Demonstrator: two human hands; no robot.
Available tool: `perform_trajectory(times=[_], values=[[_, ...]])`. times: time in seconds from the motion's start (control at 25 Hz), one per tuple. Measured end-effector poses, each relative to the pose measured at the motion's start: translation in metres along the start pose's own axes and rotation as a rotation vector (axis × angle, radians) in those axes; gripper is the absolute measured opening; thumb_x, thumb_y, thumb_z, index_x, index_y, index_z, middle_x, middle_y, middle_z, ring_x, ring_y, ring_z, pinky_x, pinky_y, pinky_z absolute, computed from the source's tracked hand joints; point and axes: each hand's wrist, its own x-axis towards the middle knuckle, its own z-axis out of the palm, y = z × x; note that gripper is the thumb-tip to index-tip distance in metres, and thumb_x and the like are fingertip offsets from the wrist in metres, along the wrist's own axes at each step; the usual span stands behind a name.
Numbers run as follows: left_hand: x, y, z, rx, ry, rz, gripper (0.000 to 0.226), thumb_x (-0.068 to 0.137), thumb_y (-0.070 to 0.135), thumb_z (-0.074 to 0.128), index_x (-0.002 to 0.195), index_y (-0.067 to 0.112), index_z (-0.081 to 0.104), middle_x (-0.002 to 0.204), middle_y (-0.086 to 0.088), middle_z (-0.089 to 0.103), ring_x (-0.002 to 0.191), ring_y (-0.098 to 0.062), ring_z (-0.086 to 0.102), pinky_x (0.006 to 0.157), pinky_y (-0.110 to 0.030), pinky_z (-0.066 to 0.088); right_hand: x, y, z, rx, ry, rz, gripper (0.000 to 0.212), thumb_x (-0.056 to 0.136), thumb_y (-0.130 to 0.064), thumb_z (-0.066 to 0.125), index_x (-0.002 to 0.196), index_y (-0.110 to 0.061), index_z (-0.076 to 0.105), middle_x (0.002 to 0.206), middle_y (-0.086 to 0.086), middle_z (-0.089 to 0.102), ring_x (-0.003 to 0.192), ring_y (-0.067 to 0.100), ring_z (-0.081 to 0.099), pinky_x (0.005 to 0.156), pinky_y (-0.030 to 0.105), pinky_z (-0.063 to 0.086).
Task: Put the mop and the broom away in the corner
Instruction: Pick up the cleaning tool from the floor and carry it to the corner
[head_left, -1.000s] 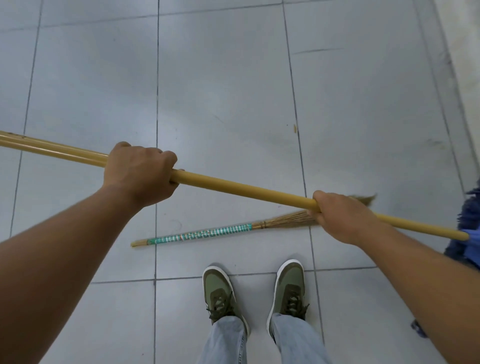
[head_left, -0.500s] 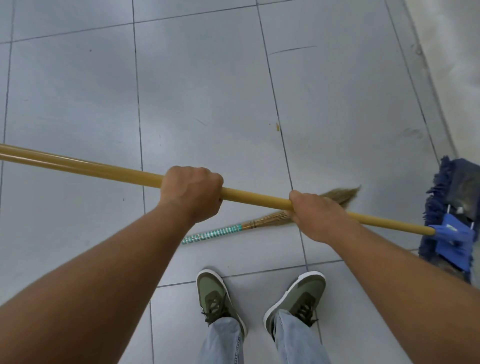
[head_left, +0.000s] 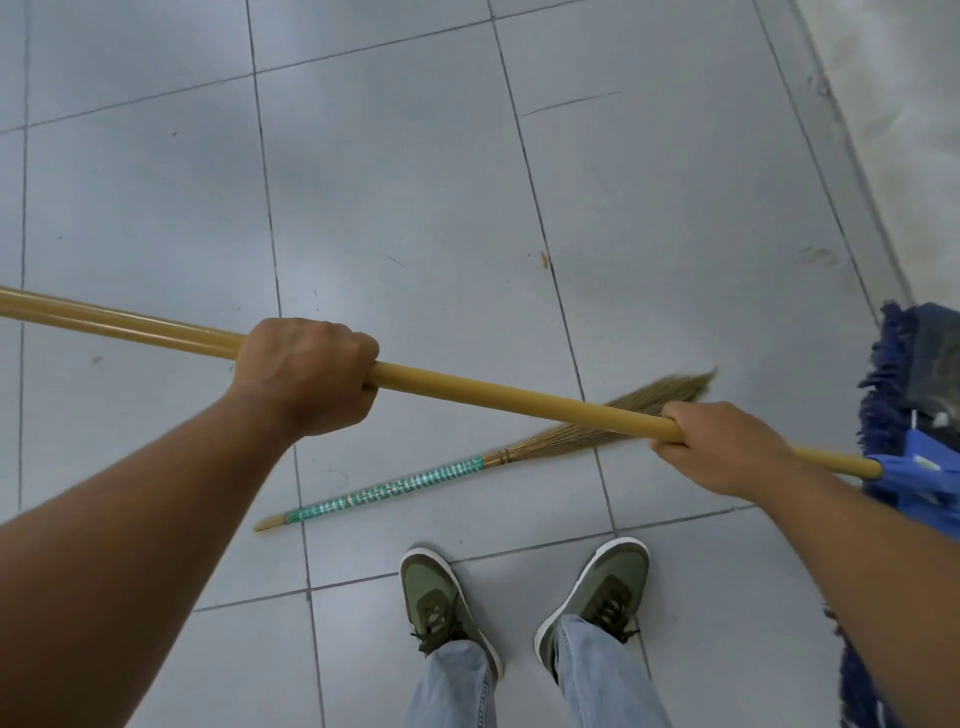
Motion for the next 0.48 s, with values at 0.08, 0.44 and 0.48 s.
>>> perform_trajectory(times=[0.08, 0.44, 0.48], values=[[-0.003, -0.007, -0.024, 0.02, 0.03, 0.0, 0.027, 0.084, 0.037, 0.043, 0.062, 0.022, 0.04, 0.056, 0.006, 0.04, 0.053, -0.022, 0.048, 0.054, -0.026, 0.036, -0.014, -0.004, -0.017, 0.012, 0.028, -0.006, 0.026, 0.087, -0.045, 0.052, 0.069, -0.028, 0.045, 0.071, -0.006, 0.058, 0.066, 0.018, 0.055, 0.059, 0.033, 0.043], [-0.045, -0.033, -0.258, 0.092, 0.186, 0.104, 0.02, 0.081, 0.042, 0.041, 0.068, 0.028, 0.047, 0.074, 0.006, 0.062, 0.066, -0.02, 0.058, 0.063, -0.028, 0.042, -0.186, -0.009, -0.147, 0.178, 0.278, 0.145, 0.032, 0.085, -0.05, 0.053, 0.063, -0.03, 0.044, 0.062, -0.009, 0.049, 0.061, 0.017, 0.052, 0.052, 0.03, 0.036], [-0.051, -0.035, -0.287, 0.104, 0.219, 0.114, 0.019, 0.08, 0.043, 0.042, 0.068, 0.029, 0.048, 0.077, 0.006, 0.064, 0.072, -0.022, 0.062, 0.064, -0.029, 0.042, -0.207, -0.01, -0.157, 0.203, 0.311, 0.176, 0.031, 0.084, -0.05, 0.055, 0.063, -0.03, 0.046, 0.062, -0.009, 0.05, 0.06, 0.017, 0.052, 0.052, 0.029, 0.036]])
